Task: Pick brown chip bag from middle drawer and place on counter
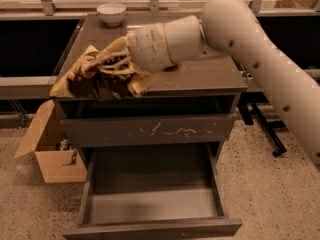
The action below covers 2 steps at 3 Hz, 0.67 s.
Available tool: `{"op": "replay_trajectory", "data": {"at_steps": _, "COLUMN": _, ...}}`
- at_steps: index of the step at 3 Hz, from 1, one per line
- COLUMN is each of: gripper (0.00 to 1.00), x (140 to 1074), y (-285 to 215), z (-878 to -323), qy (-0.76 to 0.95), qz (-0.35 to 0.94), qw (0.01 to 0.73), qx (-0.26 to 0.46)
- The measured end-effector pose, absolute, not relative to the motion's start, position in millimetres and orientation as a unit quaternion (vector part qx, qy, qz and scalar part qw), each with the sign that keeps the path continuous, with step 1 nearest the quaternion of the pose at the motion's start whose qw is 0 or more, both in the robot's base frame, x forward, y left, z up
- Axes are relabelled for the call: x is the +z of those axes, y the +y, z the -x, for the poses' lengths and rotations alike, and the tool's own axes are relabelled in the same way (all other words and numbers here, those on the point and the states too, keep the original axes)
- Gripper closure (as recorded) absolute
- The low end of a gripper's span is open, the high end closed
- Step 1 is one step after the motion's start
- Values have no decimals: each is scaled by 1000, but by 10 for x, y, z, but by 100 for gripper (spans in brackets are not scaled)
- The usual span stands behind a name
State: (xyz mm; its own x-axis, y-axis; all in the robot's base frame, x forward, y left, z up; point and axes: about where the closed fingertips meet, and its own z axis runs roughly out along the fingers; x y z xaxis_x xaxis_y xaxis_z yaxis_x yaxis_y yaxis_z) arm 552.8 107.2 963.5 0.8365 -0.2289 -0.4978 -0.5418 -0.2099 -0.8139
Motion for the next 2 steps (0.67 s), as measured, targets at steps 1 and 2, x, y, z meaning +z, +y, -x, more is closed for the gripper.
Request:
{"op": "replay_trajectory", "data": {"at_steps": 1, "gripper": 100, "x": 9937, "y": 1259, "z": -5991, "qy": 246, "qz": 764, "qw": 585, "qx": 122}}
{"op": "replay_trajectory", "data": {"at_steps": 2, "gripper": 74, "x": 10265, "y": 1210, "z": -6586, "qy": 260, "qz": 727, "qw": 628, "qx": 96}}
